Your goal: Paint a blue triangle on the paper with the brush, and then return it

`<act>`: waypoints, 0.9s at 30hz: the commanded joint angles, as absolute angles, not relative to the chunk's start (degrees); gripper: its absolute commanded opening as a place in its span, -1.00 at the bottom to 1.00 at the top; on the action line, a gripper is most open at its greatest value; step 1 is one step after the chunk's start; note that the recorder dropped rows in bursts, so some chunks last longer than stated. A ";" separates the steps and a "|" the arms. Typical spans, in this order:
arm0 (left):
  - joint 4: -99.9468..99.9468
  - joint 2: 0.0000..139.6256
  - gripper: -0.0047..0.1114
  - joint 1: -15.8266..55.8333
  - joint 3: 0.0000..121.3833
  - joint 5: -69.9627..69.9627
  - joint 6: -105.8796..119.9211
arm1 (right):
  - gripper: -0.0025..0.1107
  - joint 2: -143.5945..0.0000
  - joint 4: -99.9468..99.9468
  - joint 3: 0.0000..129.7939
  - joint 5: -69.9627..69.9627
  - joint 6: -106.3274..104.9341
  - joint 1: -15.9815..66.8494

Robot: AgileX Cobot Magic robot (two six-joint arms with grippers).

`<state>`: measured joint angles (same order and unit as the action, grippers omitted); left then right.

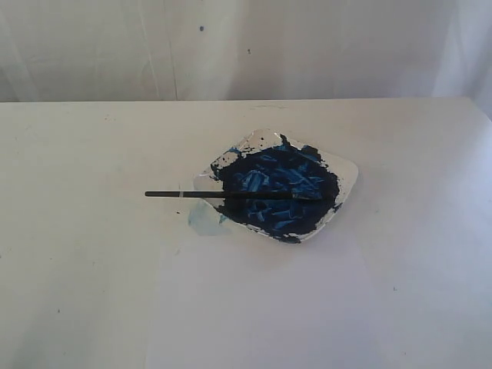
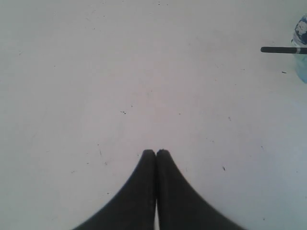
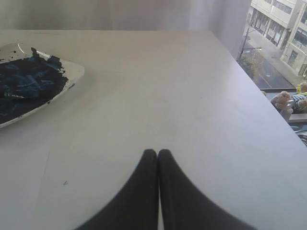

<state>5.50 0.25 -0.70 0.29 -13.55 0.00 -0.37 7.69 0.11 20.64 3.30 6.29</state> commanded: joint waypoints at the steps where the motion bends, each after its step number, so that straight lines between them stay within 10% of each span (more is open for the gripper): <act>1: 12.64 0.00 -0.92 -0.62 0.00 -13.50 -0.42 | -0.96 0.00 5.88 0.00 13.05 4.31 5.63; 27: 17.98 0.00 -0.92 -0.62 0.00 12.50 -0.64 | -0.96 0.00 1.72 0.00 -5.34 6.53 5.63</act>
